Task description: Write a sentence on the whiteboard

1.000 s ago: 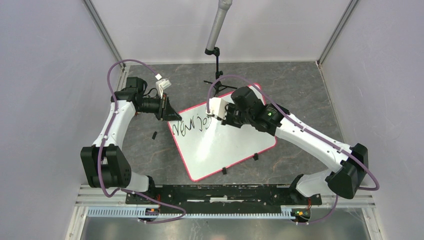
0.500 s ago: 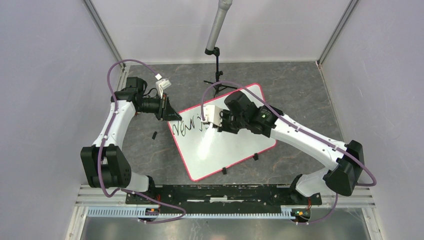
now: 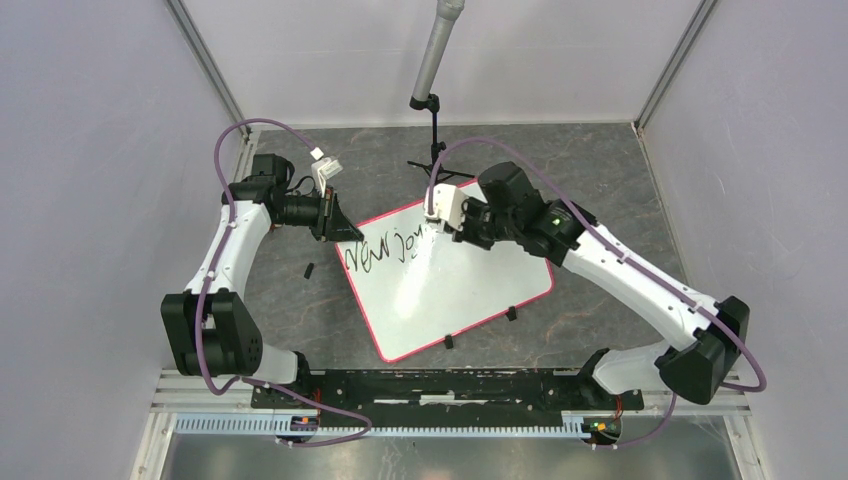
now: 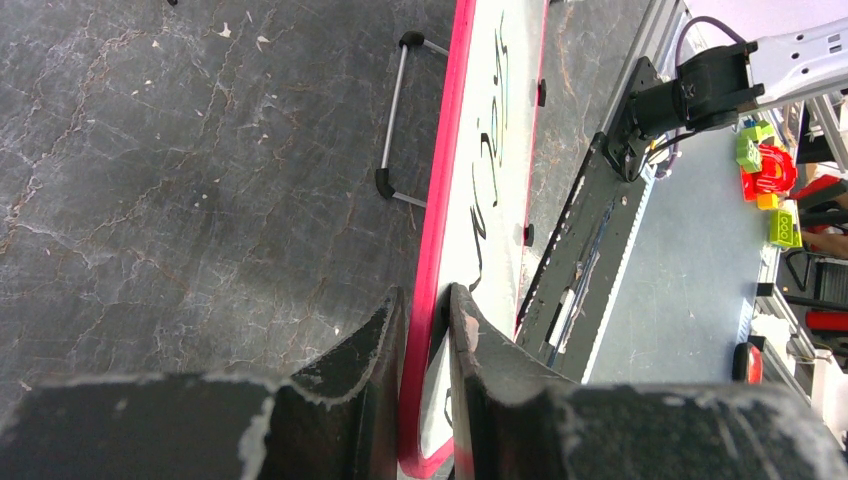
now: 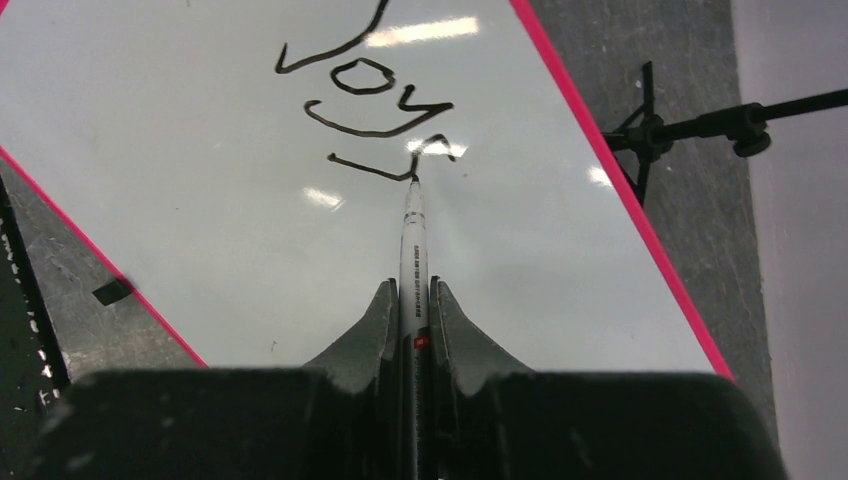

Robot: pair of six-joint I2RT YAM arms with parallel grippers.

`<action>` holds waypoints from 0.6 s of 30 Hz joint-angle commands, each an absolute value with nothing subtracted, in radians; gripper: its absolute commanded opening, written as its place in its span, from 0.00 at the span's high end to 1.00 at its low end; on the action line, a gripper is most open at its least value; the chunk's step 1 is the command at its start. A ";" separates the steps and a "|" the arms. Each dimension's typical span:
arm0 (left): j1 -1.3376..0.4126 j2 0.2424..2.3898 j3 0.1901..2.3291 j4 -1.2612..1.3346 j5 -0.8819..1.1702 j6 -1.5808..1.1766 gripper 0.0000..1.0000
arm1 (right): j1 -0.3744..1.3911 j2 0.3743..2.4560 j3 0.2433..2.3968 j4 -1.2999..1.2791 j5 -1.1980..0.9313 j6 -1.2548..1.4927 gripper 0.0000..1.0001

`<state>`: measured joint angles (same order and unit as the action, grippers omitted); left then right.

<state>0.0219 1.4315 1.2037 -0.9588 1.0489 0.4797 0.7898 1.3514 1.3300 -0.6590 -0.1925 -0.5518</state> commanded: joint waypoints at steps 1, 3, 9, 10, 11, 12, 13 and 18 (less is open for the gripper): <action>-0.012 1.428 1.183 -0.949 0.986 0.467 0.97 | 0.759 1.314 1.317 -0.629 -0.183 -0.558 1.00; -0.012 1.424 1.183 -0.948 0.986 0.468 0.97 | 0.759 1.322 1.316 -0.629 -0.173 -0.561 1.00; -0.012 1.416 1.179 -0.948 0.982 0.468 0.98 | 0.759 1.349 1.320 -0.626 -0.166 -0.563 1.00; -0.012 1.417 1.178 -0.948 0.981 0.467 0.97 | 0.759 1.352 1.321 -0.624 -0.166 -0.563 1.00; -0.012 1.417 1.179 -0.949 0.982 0.467 0.97 | 0.760 1.357 1.321 -0.624 -0.166 -0.563 1.00; -0.012 1.416 1.180 -0.948 0.981 0.468 0.98 | 0.759 1.362 1.321 -0.621 -0.163 -0.563 1.00; -0.012 1.416 1.180 -0.949 0.980 0.467 0.97 | 0.759 1.365 1.321 -0.619 -0.159 -0.565 1.00; -0.012 1.416 1.178 -0.949 0.979 0.466 0.98 | 0.759 1.373 1.315 -0.608 -0.112 -0.570 1.00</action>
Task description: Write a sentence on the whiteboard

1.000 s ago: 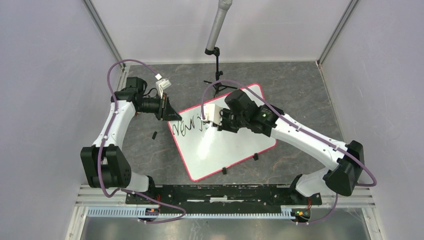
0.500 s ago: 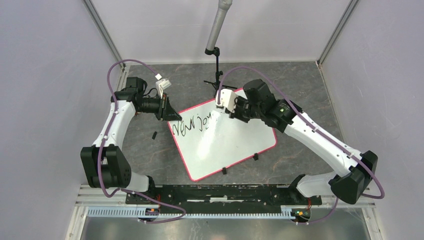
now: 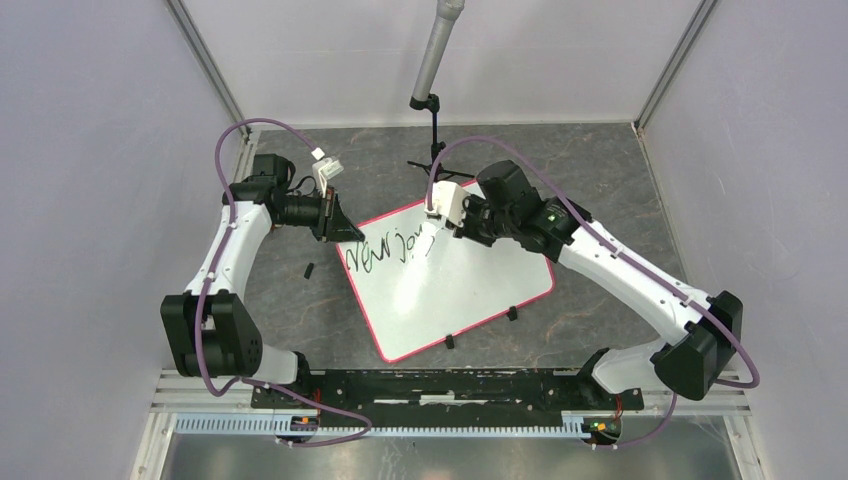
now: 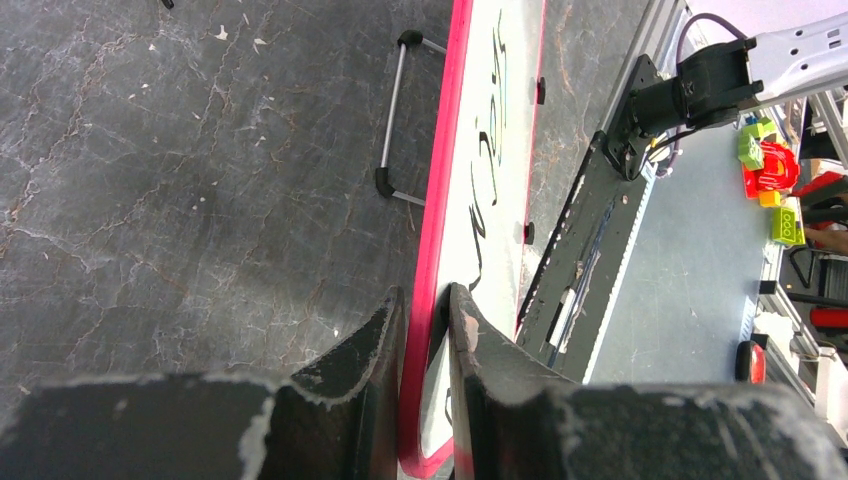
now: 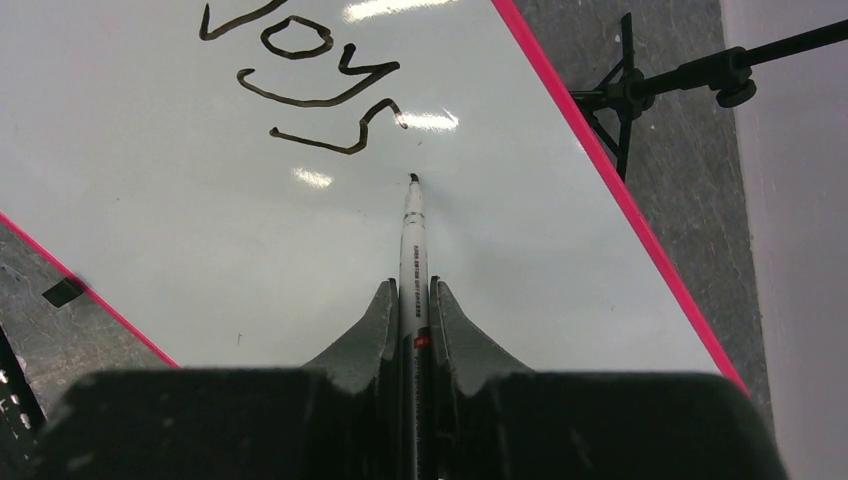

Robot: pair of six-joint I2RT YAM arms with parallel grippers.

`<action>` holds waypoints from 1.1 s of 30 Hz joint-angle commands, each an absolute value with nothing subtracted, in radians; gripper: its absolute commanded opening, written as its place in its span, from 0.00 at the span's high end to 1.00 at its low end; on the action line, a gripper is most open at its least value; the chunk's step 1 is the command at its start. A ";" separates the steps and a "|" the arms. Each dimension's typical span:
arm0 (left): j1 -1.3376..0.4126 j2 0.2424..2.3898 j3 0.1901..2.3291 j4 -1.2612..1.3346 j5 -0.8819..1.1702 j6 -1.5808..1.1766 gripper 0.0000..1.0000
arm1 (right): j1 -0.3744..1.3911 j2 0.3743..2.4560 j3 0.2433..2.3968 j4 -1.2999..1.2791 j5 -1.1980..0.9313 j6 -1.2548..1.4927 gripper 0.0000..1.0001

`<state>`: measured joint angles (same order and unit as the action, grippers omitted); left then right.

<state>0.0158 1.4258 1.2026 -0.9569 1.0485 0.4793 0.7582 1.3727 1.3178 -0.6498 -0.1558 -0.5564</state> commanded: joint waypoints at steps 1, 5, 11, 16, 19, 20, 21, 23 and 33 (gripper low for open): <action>-0.012 1.417 1.178 -0.948 0.979 0.466 0.98 | 0.759 1.372 1.312 -0.606 -0.102 -0.572 1.00; -0.012 1.418 1.182 -0.948 0.977 0.465 0.97 | 0.745 1.370 1.300 -0.603 -0.067 -0.576 1.00; -0.012 1.417 1.181 -0.948 0.977 0.464 0.97 | 0.721 1.364 1.299 -0.607 -0.056 -0.574 1.00; -0.012 1.417 1.181 -0.948 0.977 0.464 0.98 | 0.721 1.368 1.300 -0.620 -0.088 -0.572 1.00; -0.012 1.418 1.181 -0.949 0.977 0.463 0.97 | 0.722 1.374 1.298 -0.636 -0.142 -0.573 1.00; -0.012 1.418 1.181 -0.948 0.976 0.465 0.97 | 0.723 1.373 1.295 -0.643 -0.157 -0.571 1.00; -0.012 1.418 1.181 -0.948 0.976 0.464 0.97 | 0.724 1.373 1.291 -0.647 -0.168 -0.573 1.00; -0.012 1.418 1.180 -0.948 0.976 0.464 0.97 | 0.726 1.371 1.278 -0.660 -0.178 -0.572 1.00; -0.012 1.419 1.180 -0.948 0.979 0.464 0.98 | 0.727 1.348 1.256 -0.667 -0.112 -0.590 1.00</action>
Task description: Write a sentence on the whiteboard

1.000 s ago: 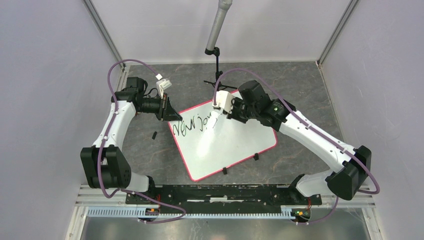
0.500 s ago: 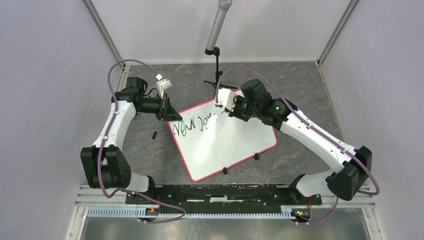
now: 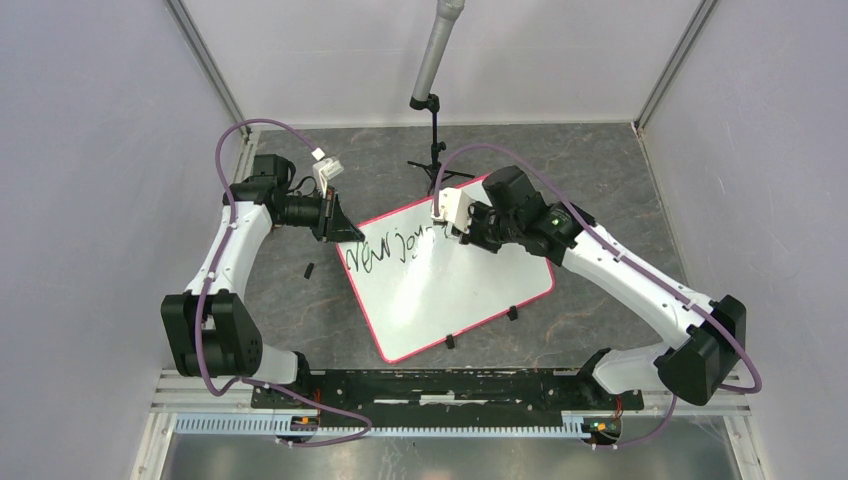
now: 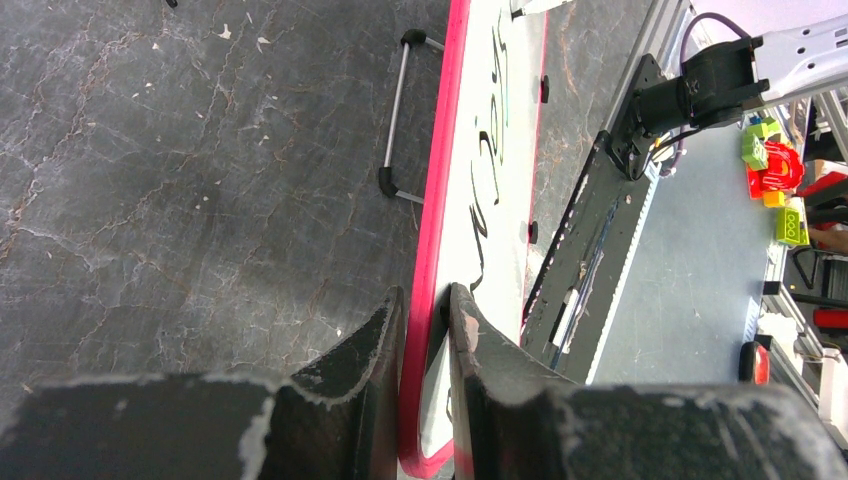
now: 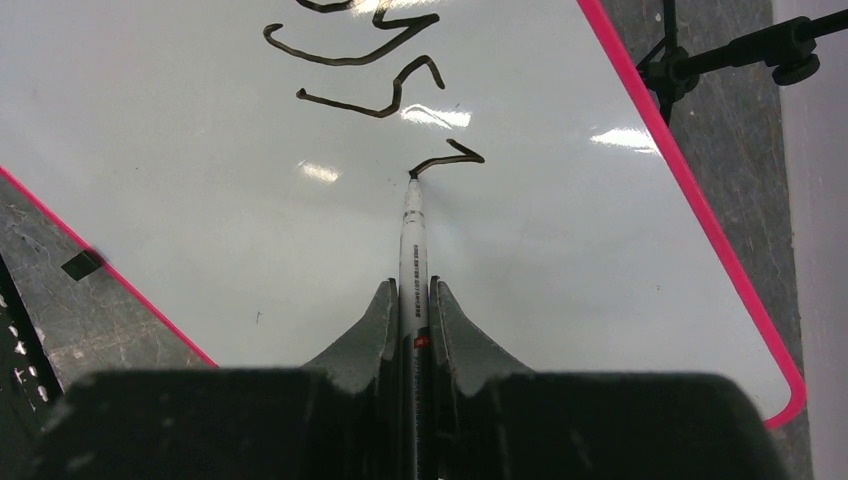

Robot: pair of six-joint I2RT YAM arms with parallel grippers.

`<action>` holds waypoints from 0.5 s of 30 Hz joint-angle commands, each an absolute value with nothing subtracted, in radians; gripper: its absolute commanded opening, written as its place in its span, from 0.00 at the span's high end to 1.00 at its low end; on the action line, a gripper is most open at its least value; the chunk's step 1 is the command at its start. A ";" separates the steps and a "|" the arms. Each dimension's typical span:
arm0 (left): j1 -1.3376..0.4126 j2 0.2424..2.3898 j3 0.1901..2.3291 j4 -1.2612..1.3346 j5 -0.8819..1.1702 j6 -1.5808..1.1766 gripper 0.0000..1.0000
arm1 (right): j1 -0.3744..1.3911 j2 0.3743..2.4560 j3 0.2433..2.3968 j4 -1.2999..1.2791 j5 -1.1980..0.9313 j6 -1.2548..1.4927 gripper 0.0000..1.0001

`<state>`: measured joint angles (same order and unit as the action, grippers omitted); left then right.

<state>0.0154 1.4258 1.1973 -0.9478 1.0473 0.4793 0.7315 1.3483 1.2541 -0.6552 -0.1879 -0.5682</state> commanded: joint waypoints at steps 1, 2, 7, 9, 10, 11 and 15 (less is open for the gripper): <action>-0.012 1.419 1.180 -0.949 0.979 0.464 0.97 | 0.726 1.348 1.271 -0.667 -0.107 -0.592 1.00; -0.012 1.418 1.180 -0.948 0.979 0.464 0.97 | 0.727 1.346 1.289 -0.666 -0.108 -0.591 1.00; -0.012 1.415 1.180 -0.949 0.979 0.463 0.98 | 0.727 1.350 1.352 -0.660 -0.118 -0.582 1.00; -0.012 1.413 1.178 -0.948 0.976 0.463 0.98 | 0.727 1.350 1.356 -0.649 -0.118 -0.581 1.00; -0.012 1.412 1.179 -0.948 0.976 0.462 0.97 | 0.726 1.350 1.357 -0.644 -0.117 -0.581 1.00; -0.012 1.413 1.180 -0.949 0.977 0.463 0.98 | 0.726 1.350 1.357 -0.639 -0.117 -0.580 1.00; -0.012 1.417 1.181 -0.948 0.977 0.462 0.98 | 0.727 1.359 1.368 -0.627 -0.118 -0.578 1.00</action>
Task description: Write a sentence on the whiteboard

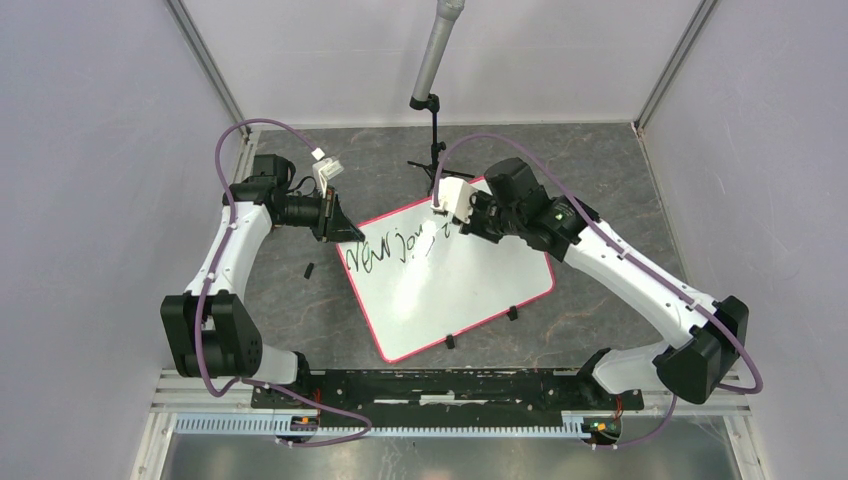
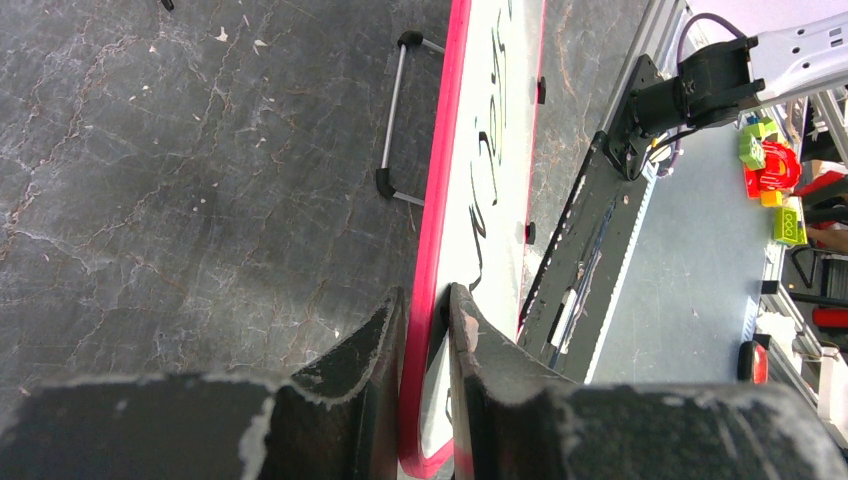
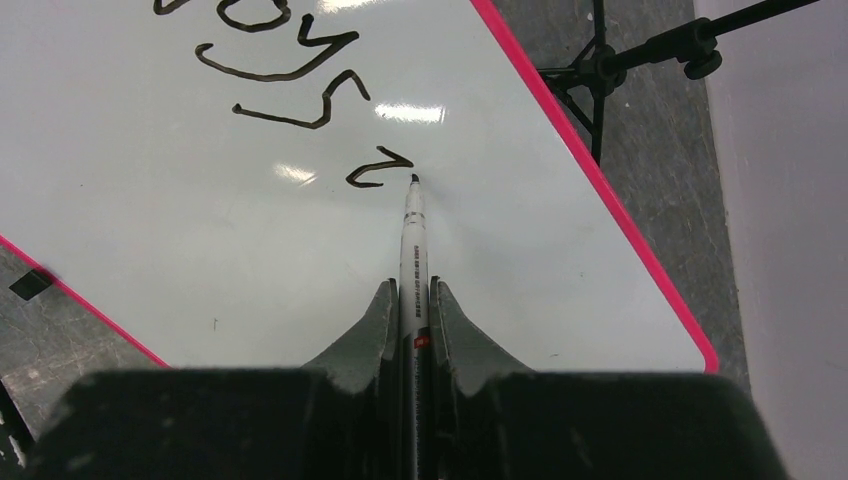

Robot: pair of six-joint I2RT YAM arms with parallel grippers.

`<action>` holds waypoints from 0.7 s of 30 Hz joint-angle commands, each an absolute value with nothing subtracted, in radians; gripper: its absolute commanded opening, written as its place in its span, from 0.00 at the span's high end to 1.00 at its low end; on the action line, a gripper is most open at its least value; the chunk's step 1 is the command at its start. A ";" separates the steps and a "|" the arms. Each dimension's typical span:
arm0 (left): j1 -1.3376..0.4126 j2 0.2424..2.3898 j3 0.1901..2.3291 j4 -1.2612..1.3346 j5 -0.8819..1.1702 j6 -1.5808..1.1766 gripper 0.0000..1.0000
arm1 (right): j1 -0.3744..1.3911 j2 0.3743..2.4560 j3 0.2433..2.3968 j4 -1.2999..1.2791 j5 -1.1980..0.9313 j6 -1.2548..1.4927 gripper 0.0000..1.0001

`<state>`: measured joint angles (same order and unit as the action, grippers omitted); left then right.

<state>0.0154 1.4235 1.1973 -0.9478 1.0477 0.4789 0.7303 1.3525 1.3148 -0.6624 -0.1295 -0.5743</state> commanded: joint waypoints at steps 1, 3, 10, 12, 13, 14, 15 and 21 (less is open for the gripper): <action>-0.012 1.417 1.181 -0.948 0.977 0.463 0.97 | 0.727 1.363 1.370 -0.622 -0.119 -0.577 1.00; -0.012 1.419 1.180 -0.948 0.977 0.462 0.98 | 0.727 1.373 1.376 -0.619 -0.125 -0.575 1.00; -0.012 1.421 1.181 -0.948 0.974 0.465 0.97 | 0.727 1.396 1.381 -0.607 -0.132 -0.573 1.00; -0.012 1.425 1.181 -0.948 0.974 0.465 0.98 | 0.727 1.405 1.374 -0.613 -0.133 -0.575 1.00; -0.012 1.425 1.182 -0.948 0.974 0.466 0.98 | 0.727 1.407 1.369 -0.617 -0.133 -0.576 1.00; -0.012 1.427 1.182 -0.948 0.974 0.465 0.97 | 0.727 1.406 1.362 -0.618 -0.132 -0.577 1.00; -0.012 1.428 1.183 -0.949 0.974 0.465 0.98 | 0.727 1.404 1.357 -0.617 -0.133 -0.577 1.00; -0.012 1.428 1.184 -0.949 0.974 0.462 0.97 | 0.727 1.378 1.348 -0.635 -0.121 -0.584 1.00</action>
<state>0.0154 1.4239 1.1973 -0.9478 1.0458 0.4789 0.7303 1.3888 1.3407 -0.6441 -0.1303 -0.5739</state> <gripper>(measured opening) 0.265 0.150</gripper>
